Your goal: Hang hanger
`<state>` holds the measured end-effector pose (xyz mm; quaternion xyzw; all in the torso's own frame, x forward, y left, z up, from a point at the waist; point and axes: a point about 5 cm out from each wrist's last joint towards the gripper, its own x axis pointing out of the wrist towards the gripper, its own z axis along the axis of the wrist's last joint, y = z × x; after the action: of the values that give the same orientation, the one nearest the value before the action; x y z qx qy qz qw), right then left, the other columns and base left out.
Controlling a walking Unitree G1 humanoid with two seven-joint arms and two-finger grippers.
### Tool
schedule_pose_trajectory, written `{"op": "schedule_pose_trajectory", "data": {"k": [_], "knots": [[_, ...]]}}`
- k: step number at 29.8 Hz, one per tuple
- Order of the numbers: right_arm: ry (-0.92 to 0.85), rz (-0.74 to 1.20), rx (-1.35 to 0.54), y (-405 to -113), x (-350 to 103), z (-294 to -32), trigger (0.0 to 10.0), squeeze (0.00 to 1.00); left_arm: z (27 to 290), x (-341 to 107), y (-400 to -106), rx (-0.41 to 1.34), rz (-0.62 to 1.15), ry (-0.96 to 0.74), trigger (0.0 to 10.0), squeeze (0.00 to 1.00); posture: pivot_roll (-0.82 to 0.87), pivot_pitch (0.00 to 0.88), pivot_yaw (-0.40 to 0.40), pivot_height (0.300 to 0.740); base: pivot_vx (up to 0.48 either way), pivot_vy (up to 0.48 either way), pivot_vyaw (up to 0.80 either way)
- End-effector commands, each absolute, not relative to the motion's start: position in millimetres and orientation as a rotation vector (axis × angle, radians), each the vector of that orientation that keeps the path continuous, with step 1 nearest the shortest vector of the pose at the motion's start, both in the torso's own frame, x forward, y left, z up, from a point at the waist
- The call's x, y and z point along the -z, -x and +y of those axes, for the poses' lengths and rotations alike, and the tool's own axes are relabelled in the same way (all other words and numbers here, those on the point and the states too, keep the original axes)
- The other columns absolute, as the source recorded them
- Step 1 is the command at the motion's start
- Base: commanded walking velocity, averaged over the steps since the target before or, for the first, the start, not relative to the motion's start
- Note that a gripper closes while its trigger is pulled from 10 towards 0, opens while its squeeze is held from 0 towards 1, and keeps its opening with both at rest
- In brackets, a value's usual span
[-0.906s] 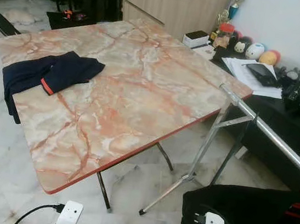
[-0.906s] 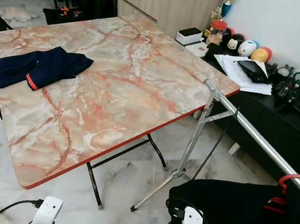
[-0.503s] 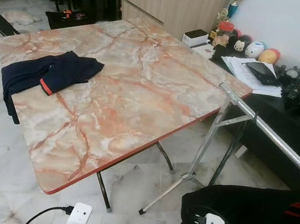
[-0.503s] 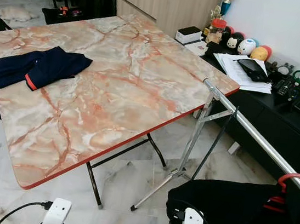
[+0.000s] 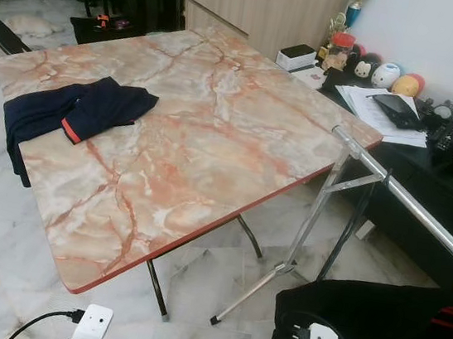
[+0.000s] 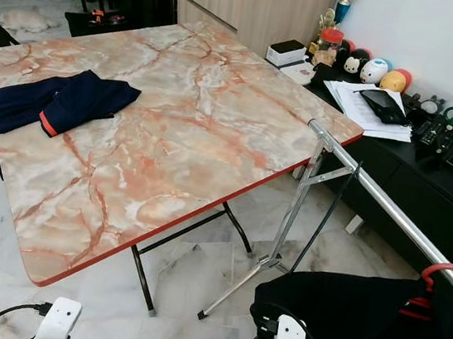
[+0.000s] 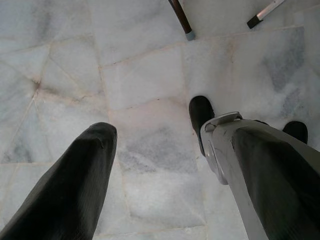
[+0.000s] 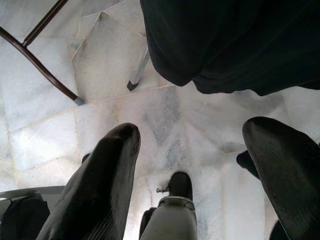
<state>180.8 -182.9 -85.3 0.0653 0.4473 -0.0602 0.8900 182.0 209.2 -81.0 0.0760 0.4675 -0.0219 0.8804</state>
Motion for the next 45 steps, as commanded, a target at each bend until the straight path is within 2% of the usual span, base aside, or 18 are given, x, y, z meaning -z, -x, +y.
{"op": "schedule_pose_trajectory", "data": {"k": [1, 15, 22, 30, 39, 45], "knots": [[-0.133, 0.936, 0.121, -178.2, 86.5, -183.2, 10.0, 0.00, 205.7, 82.9, -179.8, 0.046, 0.987, -0.148, 10.0, 0.00, 0.01, 0.000, -0.009, 0.740, 0.000, 0.000, 0.00], [-0.133, 0.933, 0.122, -177.2, 86.7, -184.0, 10.0, 0.00, 191.8, 78.2, -195.3, 0.054, 0.974, -0.140, 10.0, 0.00, 0.01, 0.000, -0.010, 0.740, 0.000, 0.000, 0.00], [-0.137, 0.933, 0.127, -177.6, 86.5, -184.1, 10.0, 0.00, 171.5, 72.4, -210.8, 0.077, 0.939, -0.130, 10.0, 0.00, 0.01, 0.000, -0.010, 0.740, 0.000, 0.000, 0.00], [-0.139, 0.932, 0.129, -177.9, 86.4, -184.1, 10.0, 0.00, 163.5, 71.6, -212.9, 0.081, 0.925, -0.125, 10.0, 0.00, 0.01, 0.000, -0.011, 0.740, 0.000, 0.000, 0.00], [-0.138, 0.937, 0.130, -177.9, 86.6, -184.1, 10.0, 0.00, 172.5, 71.4, -211.7, 0.072, 0.921, -0.121, 10.0, 0.00, 0.01, 0.000, -0.011, 0.740, 0.000, 0.000, 0.00], [-0.129, 0.942, 0.124, -177.8, 86.7, -184.2, 10.0, 0.00, 179.6, 66.1, -219.5, 0.068, 0.904, -0.123, 10.0, 0.00, 0.01, 0.000, -0.013, 0.740, 0.000, 0.000, -0.78]]}}
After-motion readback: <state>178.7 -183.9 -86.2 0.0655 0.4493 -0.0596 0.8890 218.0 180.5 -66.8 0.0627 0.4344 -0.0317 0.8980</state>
